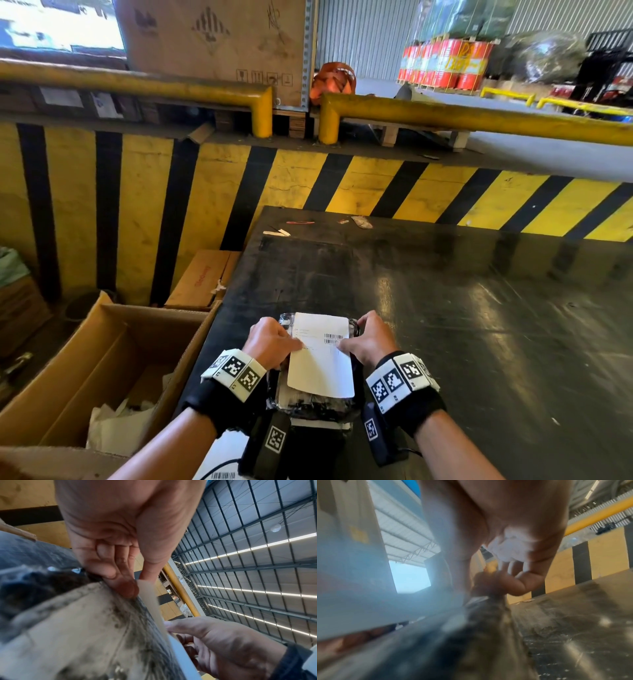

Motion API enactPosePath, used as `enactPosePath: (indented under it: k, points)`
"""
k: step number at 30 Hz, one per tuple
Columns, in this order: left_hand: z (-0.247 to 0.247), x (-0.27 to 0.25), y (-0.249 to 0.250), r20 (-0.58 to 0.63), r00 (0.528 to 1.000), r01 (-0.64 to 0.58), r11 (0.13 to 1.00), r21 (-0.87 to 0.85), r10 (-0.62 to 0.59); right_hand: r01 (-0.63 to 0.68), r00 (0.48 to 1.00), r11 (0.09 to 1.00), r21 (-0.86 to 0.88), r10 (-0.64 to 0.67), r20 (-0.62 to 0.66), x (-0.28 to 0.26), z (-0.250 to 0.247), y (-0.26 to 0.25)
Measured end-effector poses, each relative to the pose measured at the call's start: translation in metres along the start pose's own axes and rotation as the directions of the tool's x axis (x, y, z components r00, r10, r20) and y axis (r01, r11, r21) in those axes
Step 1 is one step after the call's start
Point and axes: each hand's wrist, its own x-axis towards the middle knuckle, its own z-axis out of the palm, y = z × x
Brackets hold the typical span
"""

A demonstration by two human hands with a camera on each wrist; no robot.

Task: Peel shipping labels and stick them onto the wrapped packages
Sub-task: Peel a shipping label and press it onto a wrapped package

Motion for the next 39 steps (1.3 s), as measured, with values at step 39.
enactPosePath:
  k: [39]
  points:
    - [-0.013,-0.042,-0.043,0.089,0.970,-0.244,0.891,0.383,0.227,0.446,0.892,0.835,-0.321,-0.384,0.240,-0.074,-0.009,0.036]
